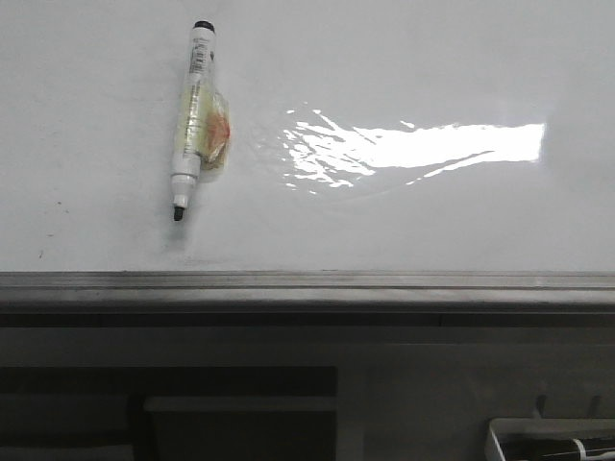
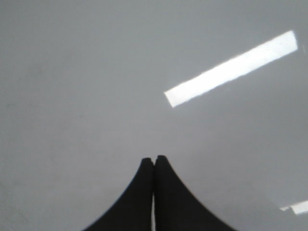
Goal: Write number 5 on whiteboard
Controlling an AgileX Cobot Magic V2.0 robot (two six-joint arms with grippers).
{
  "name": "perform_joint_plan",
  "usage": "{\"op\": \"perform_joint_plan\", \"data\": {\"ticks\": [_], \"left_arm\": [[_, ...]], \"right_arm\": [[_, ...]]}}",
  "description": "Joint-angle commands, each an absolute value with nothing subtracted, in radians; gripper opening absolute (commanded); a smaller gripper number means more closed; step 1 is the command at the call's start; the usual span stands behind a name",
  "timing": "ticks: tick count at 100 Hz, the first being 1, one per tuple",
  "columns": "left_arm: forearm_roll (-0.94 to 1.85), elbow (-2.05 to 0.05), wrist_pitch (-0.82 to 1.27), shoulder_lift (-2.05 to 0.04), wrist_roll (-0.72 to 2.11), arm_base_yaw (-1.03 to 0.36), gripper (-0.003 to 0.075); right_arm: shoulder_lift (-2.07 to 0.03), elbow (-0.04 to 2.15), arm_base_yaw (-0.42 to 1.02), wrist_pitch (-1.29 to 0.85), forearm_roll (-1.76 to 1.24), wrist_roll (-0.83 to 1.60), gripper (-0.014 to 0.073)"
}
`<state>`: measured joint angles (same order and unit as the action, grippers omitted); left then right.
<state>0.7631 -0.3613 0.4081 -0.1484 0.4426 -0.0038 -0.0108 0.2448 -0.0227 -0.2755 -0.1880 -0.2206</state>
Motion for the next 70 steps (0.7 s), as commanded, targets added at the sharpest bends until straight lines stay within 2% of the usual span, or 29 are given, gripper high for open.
{"op": "perform_joint_plan", "data": {"ticks": [1, 8, 16, 23, 28, 40, 47, 52, 70], "left_arm": [[0.712, -0.453, 0.479, -0.292, 0.459, -0.005, -0.0009], [0.712, -0.479, 0.525, -0.39, 0.459, -0.019, 0.0059], [0.725, -0.486, 0.525, -0.465, 0.459, -0.063, 0.022], [0.725, -0.486, 0.534, -0.528, 0.464, -0.113, 0.0362], [0.727, -0.488, 0.543, -0.561, 0.476, -0.144, 0.0422], [0.761, -0.501, 0.545, -0.655, 0.484, -0.252, 0.0429], [0.804, -0.527, 0.513, -0.72, 0.484, -0.334, 0.0424], [0.824, -0.544, 0.478, -0.755, 0.484, -0.382, 0.0415], [0.861, -0.593, 0.274, -0.908, 0.482, -0.589, 0.0395]], "right_arm": [[-0.062, 0.33, -0.015, -0.315, -0.188, -0.112, -0.0061], [-0.085, 0.368, 0.007, -0.375, -0.193, -0.032, -0.0061], [-0.111, 0.403, 0.047, -0.437, -0.199, 0.045, -0.0053], [-0.13, 0.429, 0.086, -0.479, -0.202, 0.061, 0.0003], [-0.146, 0.441, 0.116, -0.492, -0.202, 0.062, 0.0075], [-0.197, 0.45, 0.187, -0.492, -0.202, 0.062, 0.0311], [-0.228, 0.452, 0.22, -0.49, -0.203, 0.062, 0.04], [-0.244, 0.452, 0.236, -0.481, -0.209, 0.062, 0.0422], [-0.281, 0.452, 0.257, -0.391, -0.229, 0.062, 0.0421]]}}
